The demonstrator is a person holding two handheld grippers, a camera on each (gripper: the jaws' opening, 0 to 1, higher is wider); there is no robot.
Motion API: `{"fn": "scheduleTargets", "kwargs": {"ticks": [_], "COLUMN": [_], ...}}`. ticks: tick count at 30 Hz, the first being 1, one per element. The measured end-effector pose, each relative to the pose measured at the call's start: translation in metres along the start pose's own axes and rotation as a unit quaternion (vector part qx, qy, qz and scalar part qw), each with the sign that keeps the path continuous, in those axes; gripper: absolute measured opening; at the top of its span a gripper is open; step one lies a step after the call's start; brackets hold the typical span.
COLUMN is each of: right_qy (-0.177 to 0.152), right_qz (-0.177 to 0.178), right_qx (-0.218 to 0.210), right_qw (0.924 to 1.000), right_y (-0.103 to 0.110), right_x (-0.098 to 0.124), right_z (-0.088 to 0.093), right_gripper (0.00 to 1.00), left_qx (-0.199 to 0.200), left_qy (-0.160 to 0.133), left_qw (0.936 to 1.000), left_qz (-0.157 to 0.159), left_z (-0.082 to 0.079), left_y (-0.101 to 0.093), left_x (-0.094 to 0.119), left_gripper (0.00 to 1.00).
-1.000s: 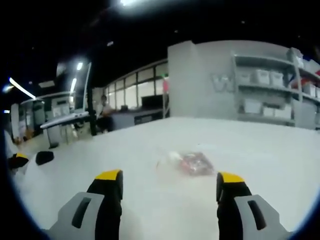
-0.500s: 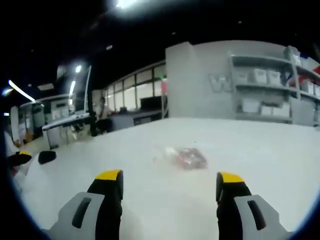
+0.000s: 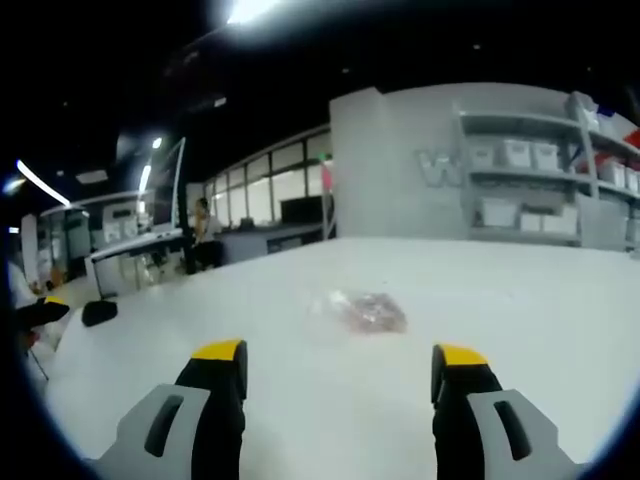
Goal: Open the resealable bag by pulling the two sides of the seal apart until the entire bag opening is separated and visibly accessible.
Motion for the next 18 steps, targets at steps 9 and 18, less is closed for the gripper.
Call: {"fn": "scheduleTargets", "kwargs": {"ticks": [9, 18], "right_qy": [-0.005, -0.013], "right_qz": [-0.004, -0.008], "right_qx": [-0.001, -0.005], "right_qw": [1.0000, 0.9999], "right_y": [0.000, 0.005], "right_x": [0.009, 0.021], "right_z": [0.003, 0.010], "right_gripper": [0.76, 0.76], "left_qx": [0.000, -0.001], "left_qy": [0.001, -0.001], "left_qw": [1.0000, 1.0000], "left_qz": [0.001, 0.000], "left_z": [0.000, -0.001], "left_y": [-0.001, -0.001], "left_x": [0.000, 0.001], "left_gripper": [1.00, 1.00]}}
Point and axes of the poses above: the point that each gripper's makers call its tool centre point, and the gripper's own axes: x roughly backward along the fingers, y roughly to its left, z roughly out of its underside, the point moved 7 cm from there along x, roughly backward along the fingers, and after that the axes turned 13 degrees about y, right-handed, at the moved point
